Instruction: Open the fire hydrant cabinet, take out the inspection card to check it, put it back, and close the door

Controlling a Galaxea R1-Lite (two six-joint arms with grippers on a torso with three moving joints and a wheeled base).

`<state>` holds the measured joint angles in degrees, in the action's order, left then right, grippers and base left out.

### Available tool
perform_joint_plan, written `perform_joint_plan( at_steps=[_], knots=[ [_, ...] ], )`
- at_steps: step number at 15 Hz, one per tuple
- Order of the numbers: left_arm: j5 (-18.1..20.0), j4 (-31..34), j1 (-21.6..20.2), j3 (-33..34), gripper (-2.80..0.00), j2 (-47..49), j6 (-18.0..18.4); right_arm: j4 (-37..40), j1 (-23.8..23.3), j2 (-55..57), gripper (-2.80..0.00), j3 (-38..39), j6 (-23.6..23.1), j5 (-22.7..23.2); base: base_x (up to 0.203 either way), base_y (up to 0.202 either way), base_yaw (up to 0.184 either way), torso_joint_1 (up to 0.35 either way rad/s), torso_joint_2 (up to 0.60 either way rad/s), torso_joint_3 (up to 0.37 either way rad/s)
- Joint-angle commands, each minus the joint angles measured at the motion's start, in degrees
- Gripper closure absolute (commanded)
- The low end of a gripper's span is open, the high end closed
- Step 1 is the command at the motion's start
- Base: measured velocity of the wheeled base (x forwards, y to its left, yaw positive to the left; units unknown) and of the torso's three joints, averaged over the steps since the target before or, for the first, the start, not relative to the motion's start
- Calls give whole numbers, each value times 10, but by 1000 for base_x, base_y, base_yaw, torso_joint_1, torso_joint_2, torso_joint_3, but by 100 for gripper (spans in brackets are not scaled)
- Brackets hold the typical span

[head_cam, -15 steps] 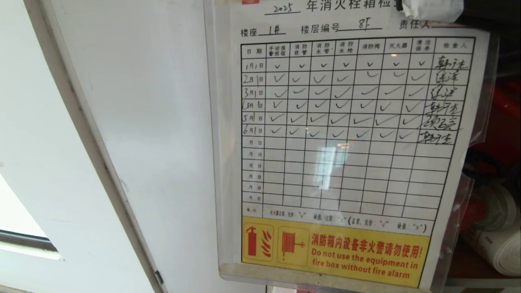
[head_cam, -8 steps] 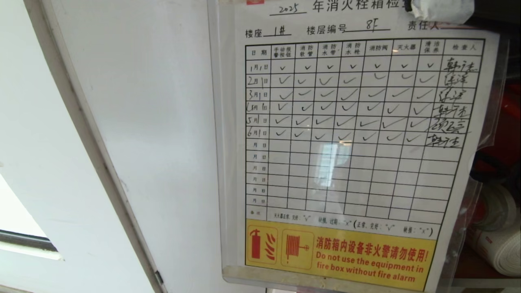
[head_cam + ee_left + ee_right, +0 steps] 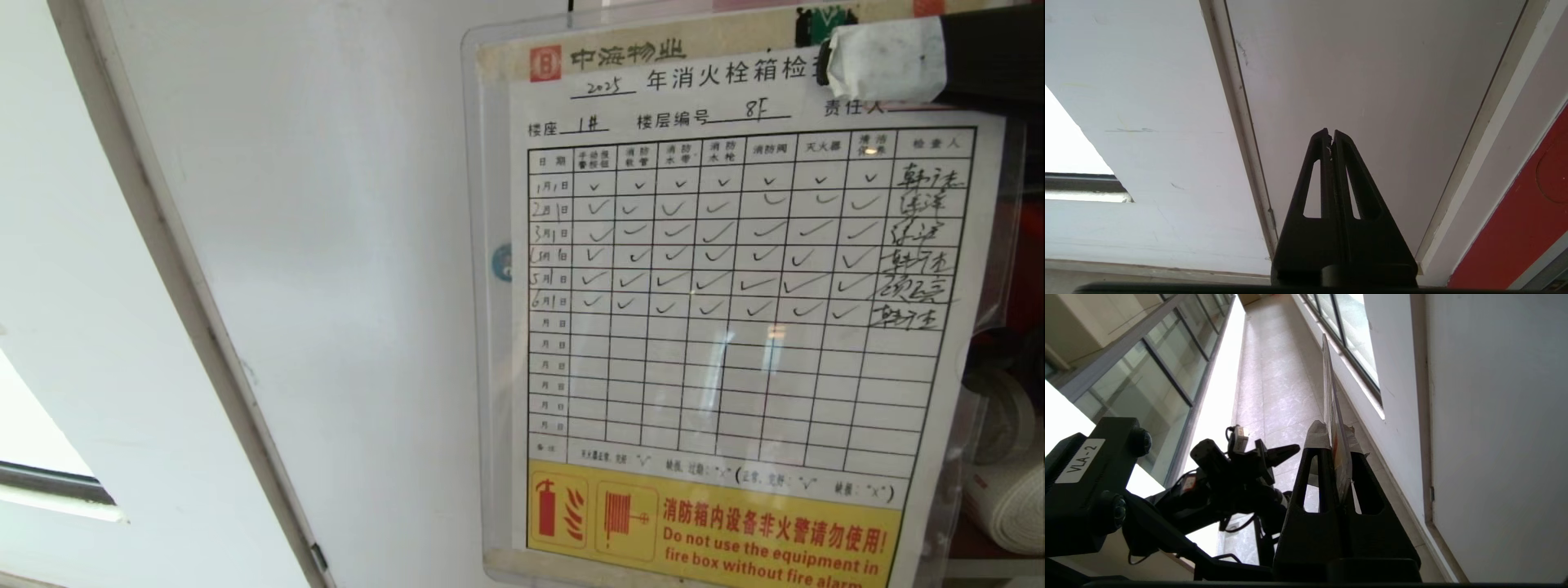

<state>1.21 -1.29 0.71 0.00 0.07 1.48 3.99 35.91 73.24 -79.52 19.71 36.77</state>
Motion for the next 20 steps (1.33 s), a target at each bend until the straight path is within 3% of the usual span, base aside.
perform_joint_plan(
  at_steps=[1,12,20],
  knots=[
    [0,0,0,8,0,0,0,23,0,-14,0,0,-6,-13,0,0,0,0,0,0],
    [0,0,0,8,0,0,0,193,-2,-91,0,1,-119,-115,0,0,0,0,0,0],
    [0,0,0,8,0,0,-1,277,-3,-141,0,2,-227,-255,0,0,0,0,0,0]
  ],
)
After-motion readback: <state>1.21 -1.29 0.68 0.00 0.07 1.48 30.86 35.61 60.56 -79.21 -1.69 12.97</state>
